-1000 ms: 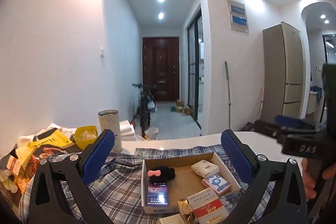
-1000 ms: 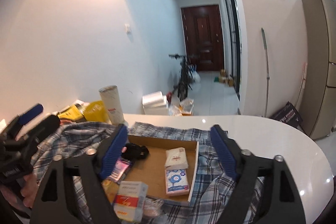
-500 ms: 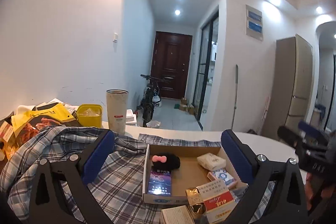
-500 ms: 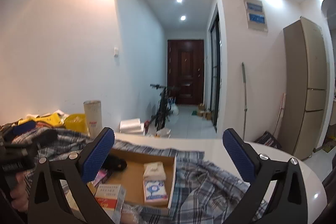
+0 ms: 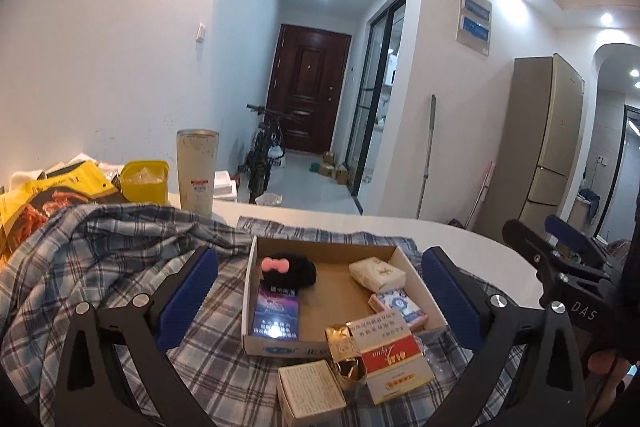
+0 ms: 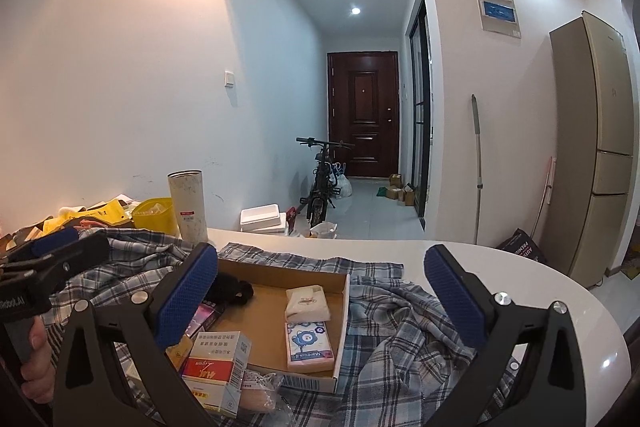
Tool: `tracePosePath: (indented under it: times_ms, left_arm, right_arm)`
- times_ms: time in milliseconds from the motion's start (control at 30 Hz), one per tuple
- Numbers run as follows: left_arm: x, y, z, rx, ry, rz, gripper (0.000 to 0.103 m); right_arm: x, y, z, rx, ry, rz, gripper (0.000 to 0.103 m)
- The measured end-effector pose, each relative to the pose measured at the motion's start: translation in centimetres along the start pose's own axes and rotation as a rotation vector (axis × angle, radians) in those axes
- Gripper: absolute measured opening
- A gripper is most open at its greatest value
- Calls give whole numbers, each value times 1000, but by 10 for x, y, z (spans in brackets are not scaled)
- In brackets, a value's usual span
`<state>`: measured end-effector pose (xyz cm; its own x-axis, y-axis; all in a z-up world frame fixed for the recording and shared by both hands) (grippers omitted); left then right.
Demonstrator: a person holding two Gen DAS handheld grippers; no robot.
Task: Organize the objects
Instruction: 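Raise both tools out of the box back over the table, then grasp the gold-blue cigarette pack with the left tool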
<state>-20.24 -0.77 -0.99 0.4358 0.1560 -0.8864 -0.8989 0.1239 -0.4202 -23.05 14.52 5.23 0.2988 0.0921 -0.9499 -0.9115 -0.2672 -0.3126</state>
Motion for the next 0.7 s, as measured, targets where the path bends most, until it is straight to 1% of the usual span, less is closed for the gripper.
tracePosePath:
  times_ms: [67, 167, 300, 367, 400, 433, 500, 567, 633, 700]
  left_arm:
    - [11, 9, 4, 0, -11, -36, 103]
    - [24, 21, 13, 17, 15, -109, 103]
    - [34, 30, 16, 7, 16, -153, 103]
    - [42, 37, 16, 18, 7, -197, 103]
    - [45, 41, 15, 24, 4, -217, 100]
    - [49, 46, 15, 27, 1, -240, 91]
    - [57, 53, 14, 27, -9, -285, 84]
    - [64, 61, 14, 47, -17, -338, 74]
    - [72, 66, 13, 68, -36, -386, 52]
    - [76, 70, 12, 74, -52, -413, 44]
  right_arm:
    - [-1, -1, 1, 16, -5, 6, 103]
    - [-2, -2, 0, 28, -16, 14, 103]
    - [-2, -3, -1, 41, -32, 19, 103]
    - [-2, -2, -1, 44, -33, 16, 103]
    - [-2, -2, 0, 52, -32, 15, 103]
    - [-3, -2, 2, 61, -32, 16, 103]
    - [-3, -3, 4, 66, -30, 14, 103]
    - [-3, -3, 5, 59, -20, 9, 103]
    - [-3, -3, 6, 69, -24, 12, 103]
    - [-4, -5, 8, 119, -44, 29, 103]
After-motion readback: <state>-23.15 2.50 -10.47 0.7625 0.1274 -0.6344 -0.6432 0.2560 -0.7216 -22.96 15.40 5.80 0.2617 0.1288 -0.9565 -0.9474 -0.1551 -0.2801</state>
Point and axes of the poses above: each gripper's, at about its wrist camera, not at the fingertips, and y roughly the way its jaws point, z to its right, x to its underside, the point moved 9 cm from there along y, roughly the way its jaws point, and after that the axes turned 6 degrees about -z, right-handed, at the moved point
